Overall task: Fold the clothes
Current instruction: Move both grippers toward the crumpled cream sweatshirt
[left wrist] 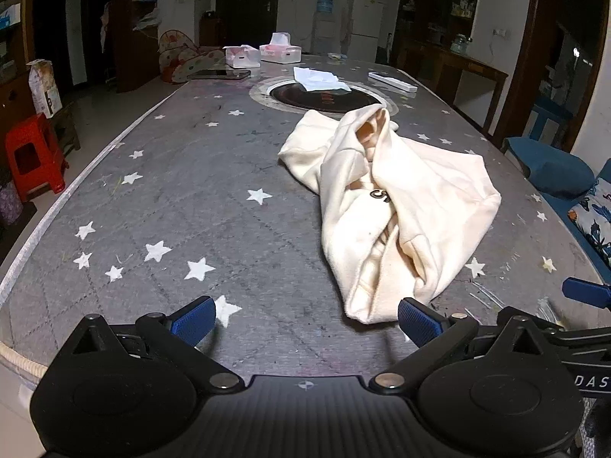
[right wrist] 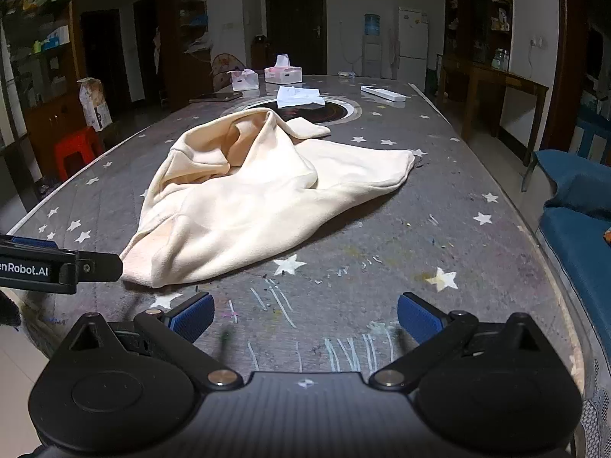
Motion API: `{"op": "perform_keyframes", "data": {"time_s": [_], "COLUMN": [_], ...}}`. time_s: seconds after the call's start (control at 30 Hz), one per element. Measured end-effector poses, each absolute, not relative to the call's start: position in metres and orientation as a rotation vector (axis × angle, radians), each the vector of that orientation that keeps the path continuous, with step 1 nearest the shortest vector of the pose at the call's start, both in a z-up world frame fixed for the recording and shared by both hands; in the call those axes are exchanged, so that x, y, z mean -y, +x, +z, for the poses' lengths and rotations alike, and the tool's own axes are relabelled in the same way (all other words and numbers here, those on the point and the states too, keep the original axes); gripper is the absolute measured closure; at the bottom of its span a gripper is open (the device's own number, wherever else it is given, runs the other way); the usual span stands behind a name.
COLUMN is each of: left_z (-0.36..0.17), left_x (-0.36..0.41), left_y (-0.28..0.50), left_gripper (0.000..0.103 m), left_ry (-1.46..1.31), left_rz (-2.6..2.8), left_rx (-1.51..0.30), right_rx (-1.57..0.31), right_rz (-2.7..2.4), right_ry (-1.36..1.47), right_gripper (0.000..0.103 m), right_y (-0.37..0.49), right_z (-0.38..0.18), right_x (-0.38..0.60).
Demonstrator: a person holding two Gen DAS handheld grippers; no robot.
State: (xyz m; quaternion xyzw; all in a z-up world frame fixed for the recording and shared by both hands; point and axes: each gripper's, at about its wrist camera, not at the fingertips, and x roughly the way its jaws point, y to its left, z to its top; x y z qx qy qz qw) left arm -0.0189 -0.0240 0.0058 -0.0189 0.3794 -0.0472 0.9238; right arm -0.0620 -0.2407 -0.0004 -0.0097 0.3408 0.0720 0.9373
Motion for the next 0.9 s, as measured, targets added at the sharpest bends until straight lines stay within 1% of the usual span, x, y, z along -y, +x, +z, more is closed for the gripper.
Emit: {"op": "perform_keyframes", "data": {"time_s": [0.9], "left_z": [0.011], "left_x": [0.036], "left_y": [-0.002], "left_gripper": [0.0], "left_ry": [-0.006], "left_rz": [-0.124], "left_rx": [-0.804], "right_rx": [-0.728], "right_rz": [0.179], "right_ry": [-0.028], "right_gripper": [0.0], "right_y": [-0.044], "right_z": [0.0], "right_x": [0.231]}}
